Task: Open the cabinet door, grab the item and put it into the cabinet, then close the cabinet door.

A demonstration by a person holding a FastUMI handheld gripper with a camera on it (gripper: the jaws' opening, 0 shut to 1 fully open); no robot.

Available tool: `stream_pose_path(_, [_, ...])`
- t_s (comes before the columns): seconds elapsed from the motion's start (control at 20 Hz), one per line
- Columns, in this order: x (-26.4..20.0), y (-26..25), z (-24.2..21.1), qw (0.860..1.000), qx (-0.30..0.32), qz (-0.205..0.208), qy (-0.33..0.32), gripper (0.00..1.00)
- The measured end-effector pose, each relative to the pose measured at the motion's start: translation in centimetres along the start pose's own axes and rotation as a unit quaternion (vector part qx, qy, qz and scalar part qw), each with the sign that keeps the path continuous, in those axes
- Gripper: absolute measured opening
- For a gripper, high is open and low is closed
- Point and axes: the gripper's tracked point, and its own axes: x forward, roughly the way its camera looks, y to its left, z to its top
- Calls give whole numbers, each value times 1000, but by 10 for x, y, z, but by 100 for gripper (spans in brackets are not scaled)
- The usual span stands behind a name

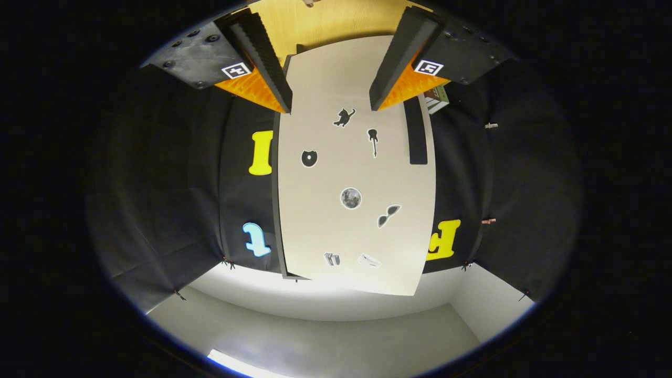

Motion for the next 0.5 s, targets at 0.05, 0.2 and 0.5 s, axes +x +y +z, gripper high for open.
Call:
stream_pose_path(0.05, [-1, 2, 0, 1000, 4, 3, 1, 96])
stream_pose_path(0.2, [-5, 0, -3, 1000, 3, 6, 10, 96])
stream_pose_path(0.5, [-13, -6, 6, 1000, 2, 1, 11, 96])
